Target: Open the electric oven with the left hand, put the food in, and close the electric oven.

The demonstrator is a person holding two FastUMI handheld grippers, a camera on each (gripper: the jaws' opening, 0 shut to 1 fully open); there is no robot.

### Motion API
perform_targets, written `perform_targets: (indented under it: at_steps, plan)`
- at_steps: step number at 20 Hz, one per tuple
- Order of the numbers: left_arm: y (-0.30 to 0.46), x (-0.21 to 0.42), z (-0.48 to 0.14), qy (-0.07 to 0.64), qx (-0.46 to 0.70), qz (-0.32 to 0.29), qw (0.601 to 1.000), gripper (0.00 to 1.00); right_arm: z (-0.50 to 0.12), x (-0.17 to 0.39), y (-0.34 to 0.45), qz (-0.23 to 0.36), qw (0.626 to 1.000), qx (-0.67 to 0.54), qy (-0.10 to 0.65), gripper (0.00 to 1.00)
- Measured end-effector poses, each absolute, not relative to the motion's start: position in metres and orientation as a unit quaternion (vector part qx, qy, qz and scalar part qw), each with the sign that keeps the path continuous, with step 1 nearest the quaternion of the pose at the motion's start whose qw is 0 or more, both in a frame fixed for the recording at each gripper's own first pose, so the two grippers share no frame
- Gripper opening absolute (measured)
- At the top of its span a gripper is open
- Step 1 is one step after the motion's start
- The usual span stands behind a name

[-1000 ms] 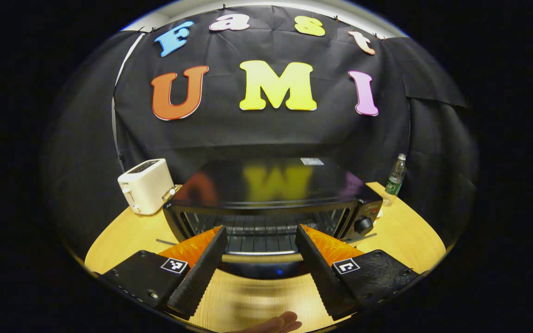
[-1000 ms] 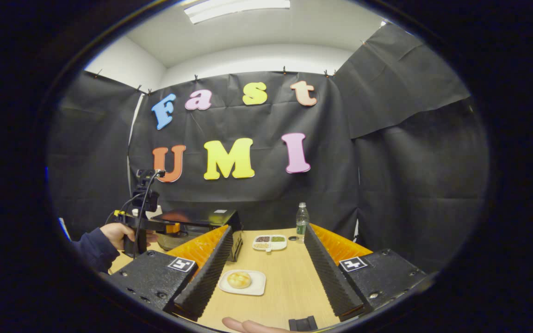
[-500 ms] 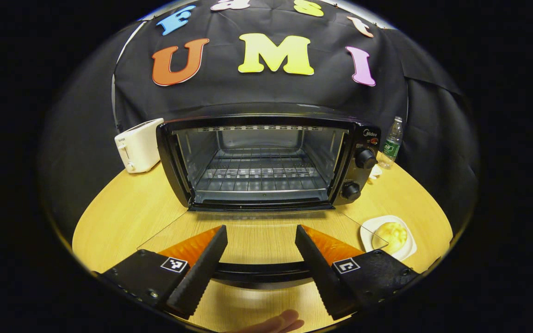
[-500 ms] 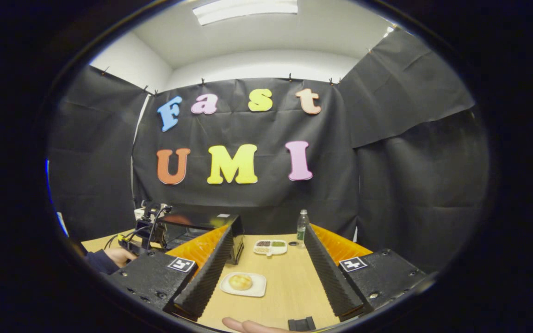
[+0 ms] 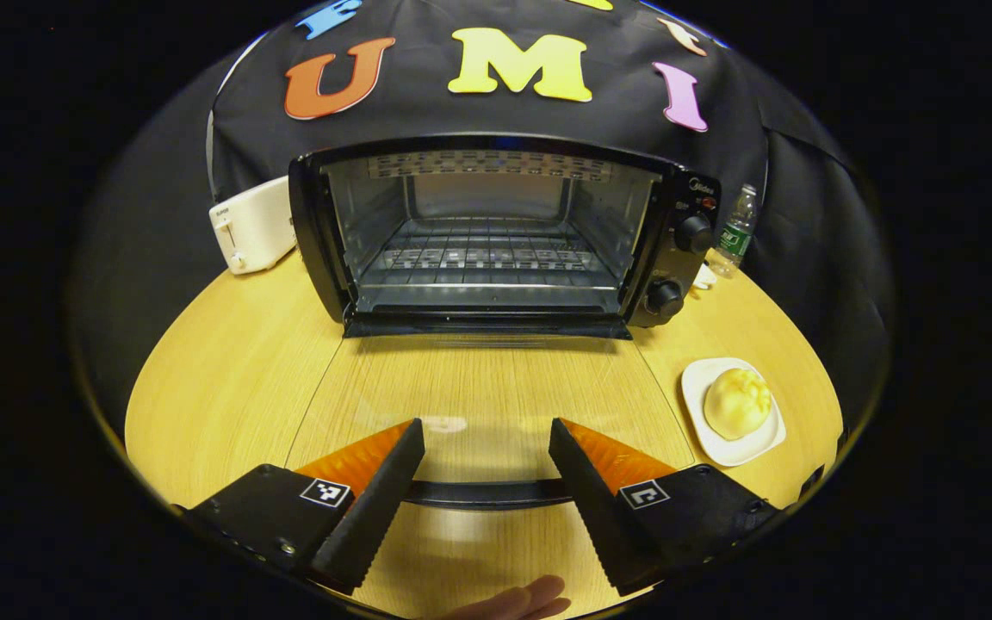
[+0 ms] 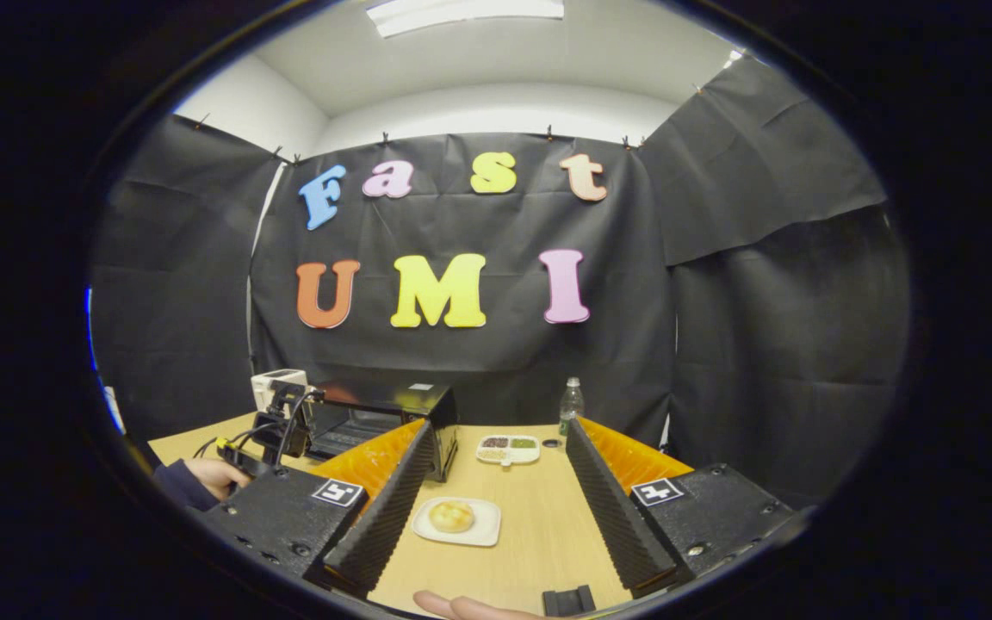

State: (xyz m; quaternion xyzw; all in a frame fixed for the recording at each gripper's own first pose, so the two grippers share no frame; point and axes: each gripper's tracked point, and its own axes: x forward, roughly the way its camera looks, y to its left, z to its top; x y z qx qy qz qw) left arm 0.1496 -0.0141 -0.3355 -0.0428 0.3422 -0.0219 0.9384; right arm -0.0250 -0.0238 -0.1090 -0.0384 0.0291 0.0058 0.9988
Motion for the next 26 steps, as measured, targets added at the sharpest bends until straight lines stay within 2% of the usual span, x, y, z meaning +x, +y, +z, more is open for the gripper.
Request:
perform_targets:
  at_steps: [6,13,16,17,18,23,26]
  plan:
    - [-0.012,0.152,-0.343,0.311,-0.028,-0.023,0.950,0.98,-0.136,-0.010,-0.017,0.009,0.997,-0.035,0.064,0.97]
    - [-0.009,0.153,-0.337,0.213,-0.022,-0.016,0.977,0.97,-0.198,0.033,-0.001,0.017,0.992,-0.035,0.119,0.97]
    - [-0.005,0.141,-0.312,0.179,-0.027,-0.013,0.983,0.95,-0.242,0.057,0.007,0.022,0.986,-0.025,0.161,0.98]
    - [-0.005,0.137,-0.302,0.166,-0.028,-0.016,0.986,0.88,-0.256,0.065,0.009,0.020,0.984,-0.022,0.175,0.98]
    - [-0.001,0.131,-0.293,0.160,-0.030,-0.015,0.986,0.95,-0.271,0.073,0.008,0.017,0.982,-0.020,0.187,0.98]
    - [0.008,0.081,-0.235,0.131,-0.031,-0.017,0.991,0.95,-0.342,0.099,0.017,0.015,0.966,0.003,0.259,0.98]
    - [0.018,0.044,-0.206,0.120,-0.025,-0.006,0.992,0.95,-0.362,0.110,0.022,0.015,0.960,0.012,0.278,0.98]
